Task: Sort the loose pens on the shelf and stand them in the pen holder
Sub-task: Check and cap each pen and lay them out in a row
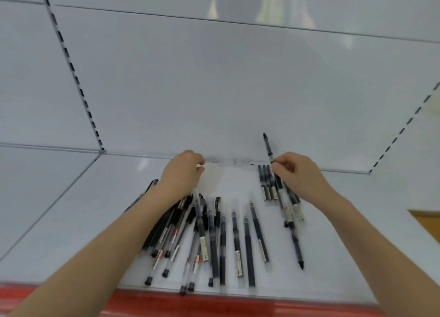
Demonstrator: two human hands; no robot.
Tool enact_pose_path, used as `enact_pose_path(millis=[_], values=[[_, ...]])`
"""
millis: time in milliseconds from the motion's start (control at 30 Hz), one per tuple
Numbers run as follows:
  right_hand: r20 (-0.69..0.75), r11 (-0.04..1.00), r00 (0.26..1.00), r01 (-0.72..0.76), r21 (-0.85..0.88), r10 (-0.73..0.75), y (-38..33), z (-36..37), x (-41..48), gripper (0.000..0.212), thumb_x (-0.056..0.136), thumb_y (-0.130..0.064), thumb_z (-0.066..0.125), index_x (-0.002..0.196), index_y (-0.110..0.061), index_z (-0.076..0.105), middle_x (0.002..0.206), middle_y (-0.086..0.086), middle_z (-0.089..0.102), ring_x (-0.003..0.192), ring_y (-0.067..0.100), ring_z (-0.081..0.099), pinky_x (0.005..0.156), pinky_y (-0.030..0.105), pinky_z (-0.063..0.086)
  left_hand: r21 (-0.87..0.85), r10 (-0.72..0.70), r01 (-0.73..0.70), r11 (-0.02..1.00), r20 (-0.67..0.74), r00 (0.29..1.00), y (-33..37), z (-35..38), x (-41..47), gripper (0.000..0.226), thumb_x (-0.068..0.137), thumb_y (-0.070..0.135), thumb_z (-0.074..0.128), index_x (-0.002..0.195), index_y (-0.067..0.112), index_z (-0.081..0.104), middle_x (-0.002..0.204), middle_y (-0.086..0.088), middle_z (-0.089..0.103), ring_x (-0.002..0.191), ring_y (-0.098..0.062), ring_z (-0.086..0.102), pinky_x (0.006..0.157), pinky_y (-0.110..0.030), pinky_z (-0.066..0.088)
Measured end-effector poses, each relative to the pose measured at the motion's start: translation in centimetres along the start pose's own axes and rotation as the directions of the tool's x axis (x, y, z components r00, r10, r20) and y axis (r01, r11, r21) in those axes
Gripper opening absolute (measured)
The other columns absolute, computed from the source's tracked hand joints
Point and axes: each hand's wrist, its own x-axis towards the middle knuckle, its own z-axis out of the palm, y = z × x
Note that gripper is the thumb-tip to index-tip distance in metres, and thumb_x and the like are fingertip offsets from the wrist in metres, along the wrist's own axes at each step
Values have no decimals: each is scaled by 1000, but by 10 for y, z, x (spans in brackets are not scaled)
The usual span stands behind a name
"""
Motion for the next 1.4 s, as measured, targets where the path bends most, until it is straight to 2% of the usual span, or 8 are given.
enact_pose_path(millis=[133, 300, 467, 633, 700, 800, 933, 1400], values=[[54, 998, 998, -42, 53, 39, 9, -7, -21, 9, 88, -19, 57, 87, -13, 64, 79, 1, 65, 70, 12, 55, 59, 9, 39, 81, 75, -80, 994, 58, 995, -3, 19, 35, 31, 93, 9, 45, 122, 4, 56, 123, -16, 55, 113, -31, 52, 91, -31, 38], [110, 994, 991, -81, 68, 74, 15, -13, -33, 9, 89, -19, 57, 79, -19, 60, 71, -3, 62, 62, 9, 54, 56, 8, 40, 114, 138, -141, 983, 33, 990, -10, 33, 54, 22, 86, 3, 48, 101, -2, 64, 103, -20, 61, 98, -33, 56, 78, -32, 40], [113, 994, 990, -88, 71, 80, 14, -10, -35, 8, 88, -17, 58, 81, -16, 61, 76, 2, 65, 66, 13, 54, 58, 8, 39, 148, 152, -161, 976, 73, 986, -16, 36, 63, 20, 85, 7, 52, 96, 1, 68, 104, -19, 62, 96, -34, 57, 82, -35, 45], [93, 987, 991, -110, 118, 99, 6, -5, -35, 8, 87, -18, 58, 84, -12, 63, 79, 4, 70, 65, 11, 56, 54, 7, 37, -112, 39, -35, 993, 35, 999, -8, 20, 51, 19, 88, 14, 57, 102, 2, 60, 102, -12, 63, 93, -26, 57, 80, -31, 43], [82, 973, 992, -109, 206, 93, -5, -6, -38, 8, 87, -15, 56, 82, -12, 60, 76, 2, 72, 50, 1, 51, 46, 7, 35, -438, -34, 18, 899, -29, 999, 6, 3, 39, 17, 86, 15, 62, 100, 6, 60, 85, -8, 64, 76, -20, 57, 73, -28, 44], [56, 932, 998, -51, 358, 33, -27, -9, -47, 12, 88, -12, 53, 77, -16, 56, 62, -3, 69, 41, 0, 44, 45, 9, 34, -858, -113, 62, 511, 5, 994, 26, -27, 14, 5, 86, 12, 63, 90, 13, 61, 60, 1, 64, 59, -13, 59, 61, -22, 51], [33, 909, 995, 72, 411, -94, -53, -7, -64, 16, 85, -15, 55, 71, -22, 55, 44, -4, 51, 43, 7, 41, 48, 15, 37, -985, -136, 76, 156, 55, 989, 40, -48, -13, 3, 87, 15, 60, 84, 14, 59, 59, 2, 64, 61, -13, 64, 62, -21, 55], [84, 894, 980, 128, 429, -180, -79, 2, -76, 27, 87, -16, 56, 76, -41, 59, 42, -1, 45, 44, 11, 41, 53, 30, 43, -993, -161, -58, 107, -74, 984, 53, -57, -37, 7, 86, 13, 60, 79, 13, 57, 60, -1, 65, 62, -15, 62, 64, -21, 54]])
